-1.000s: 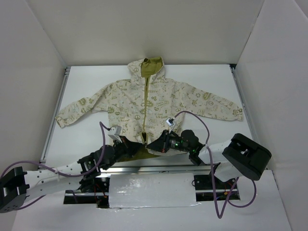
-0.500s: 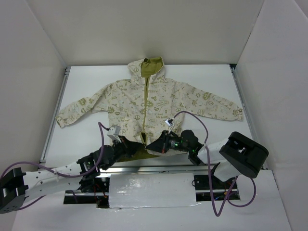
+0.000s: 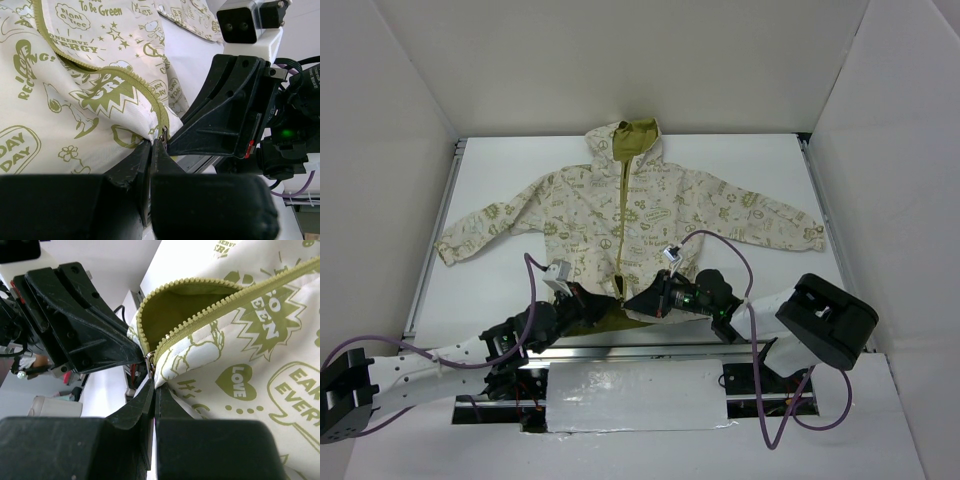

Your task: Zip up the jacket

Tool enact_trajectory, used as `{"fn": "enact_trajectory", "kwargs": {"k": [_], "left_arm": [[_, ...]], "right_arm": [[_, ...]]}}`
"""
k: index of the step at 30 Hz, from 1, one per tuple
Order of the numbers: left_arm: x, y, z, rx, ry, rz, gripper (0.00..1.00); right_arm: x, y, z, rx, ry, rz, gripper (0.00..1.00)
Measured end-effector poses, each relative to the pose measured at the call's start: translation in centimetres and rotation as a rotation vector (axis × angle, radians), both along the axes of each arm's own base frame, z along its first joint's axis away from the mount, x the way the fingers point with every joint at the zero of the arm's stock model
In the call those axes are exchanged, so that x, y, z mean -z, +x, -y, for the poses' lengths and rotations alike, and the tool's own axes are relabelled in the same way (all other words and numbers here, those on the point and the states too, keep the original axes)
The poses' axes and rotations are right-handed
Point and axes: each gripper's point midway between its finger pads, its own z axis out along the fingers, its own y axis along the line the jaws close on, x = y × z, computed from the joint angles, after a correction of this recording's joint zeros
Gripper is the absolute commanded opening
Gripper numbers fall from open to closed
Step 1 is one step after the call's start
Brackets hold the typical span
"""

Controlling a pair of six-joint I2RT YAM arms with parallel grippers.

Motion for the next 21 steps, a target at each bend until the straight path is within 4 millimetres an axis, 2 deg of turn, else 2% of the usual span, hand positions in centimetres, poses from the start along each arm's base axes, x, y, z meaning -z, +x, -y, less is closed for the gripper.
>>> {"fn": "enact_trajectory", "kwargs": {"k": [21], "left_arm": [[0.22,-0.26,0.05,0.008,-0.035,-0.005,0.00]], "right_arm": [[-0.88,0.89,-0.28,-0.027,0.026,0.013,0.00]]}}
